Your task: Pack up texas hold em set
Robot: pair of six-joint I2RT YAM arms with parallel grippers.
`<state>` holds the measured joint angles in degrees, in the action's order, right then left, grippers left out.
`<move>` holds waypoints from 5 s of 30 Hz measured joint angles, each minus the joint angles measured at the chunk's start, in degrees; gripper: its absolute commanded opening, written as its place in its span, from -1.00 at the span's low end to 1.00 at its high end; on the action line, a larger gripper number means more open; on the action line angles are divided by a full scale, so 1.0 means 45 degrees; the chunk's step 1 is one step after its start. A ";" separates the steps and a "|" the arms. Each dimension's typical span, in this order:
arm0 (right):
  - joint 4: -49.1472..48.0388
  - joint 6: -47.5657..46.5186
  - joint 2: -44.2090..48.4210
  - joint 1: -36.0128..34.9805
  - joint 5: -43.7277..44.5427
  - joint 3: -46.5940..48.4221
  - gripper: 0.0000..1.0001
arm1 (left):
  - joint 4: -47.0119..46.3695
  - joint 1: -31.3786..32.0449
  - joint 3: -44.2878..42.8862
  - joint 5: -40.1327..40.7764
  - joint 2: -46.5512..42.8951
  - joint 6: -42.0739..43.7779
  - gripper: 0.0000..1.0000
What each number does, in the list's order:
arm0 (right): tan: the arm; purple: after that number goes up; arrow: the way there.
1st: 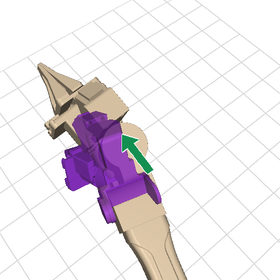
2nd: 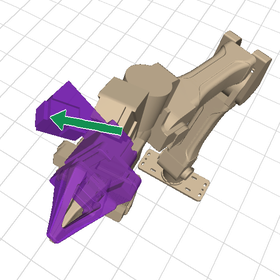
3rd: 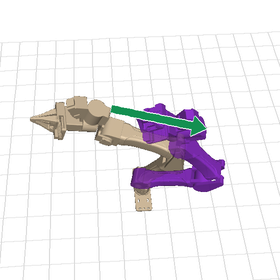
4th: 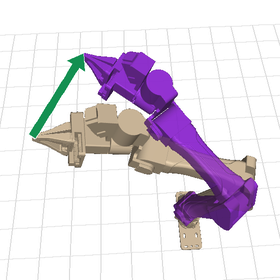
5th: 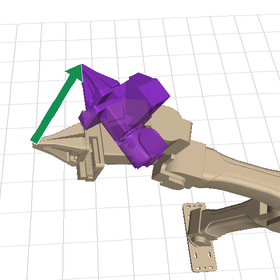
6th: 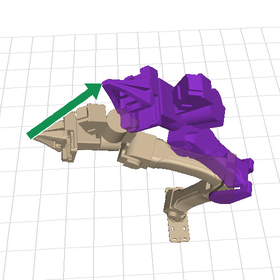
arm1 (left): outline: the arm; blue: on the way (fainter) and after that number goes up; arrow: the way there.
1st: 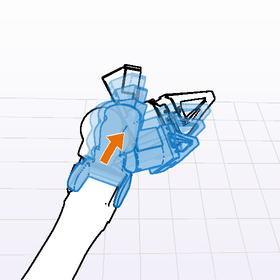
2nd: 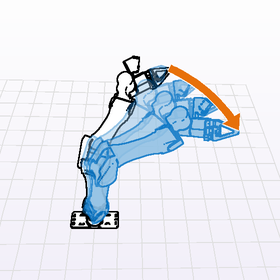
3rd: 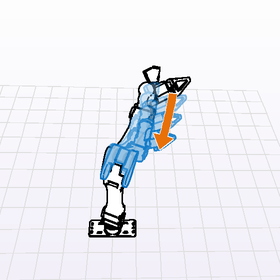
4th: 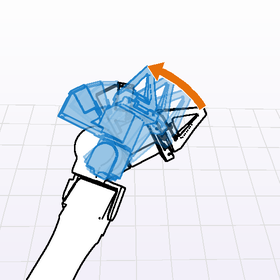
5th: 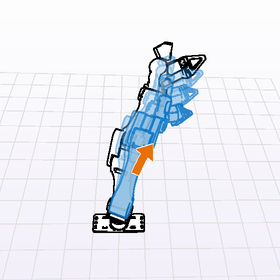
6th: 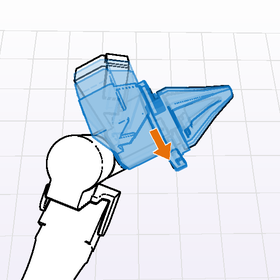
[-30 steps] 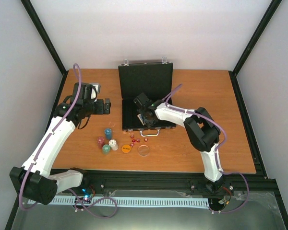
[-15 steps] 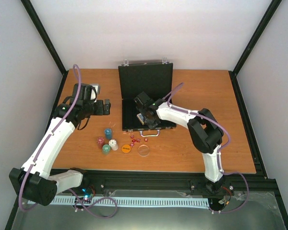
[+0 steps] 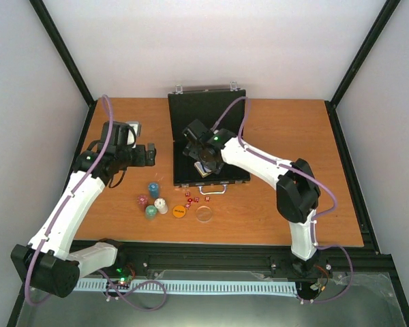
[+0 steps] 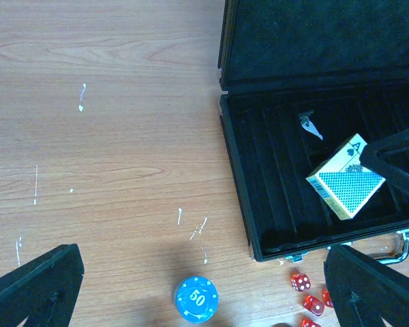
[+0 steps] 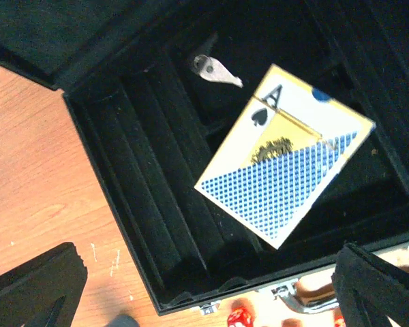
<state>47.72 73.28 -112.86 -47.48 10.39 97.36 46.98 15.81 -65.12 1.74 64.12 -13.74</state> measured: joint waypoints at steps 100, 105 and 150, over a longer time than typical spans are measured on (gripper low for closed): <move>-0.0933 -1.3376 -0.0631 0.1258 -0.1156 -0.1355 0.94 | -0.0219 0.0000 0.0690 0.0384 0.1331 0.0112 1.00; -0.1073 -1.3333 -0.0432 0.1258 -0.1734 -0.1107 0.94 | -0.0219 0.0000 0.0690 0.0384 0.1331 0.0121 1.00; -0.0214 -1.3678 -0.0044 0.0767 -0.1506 -0.0301 1.00 | -0.0199 0.0000 0.0685 0.0607 0.1331 0.0529 0.99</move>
<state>46.76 11.73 -113.06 -44.03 3.62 96.01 46.09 15.81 -62.04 4.47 70.11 -11.35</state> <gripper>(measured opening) 0.999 0.998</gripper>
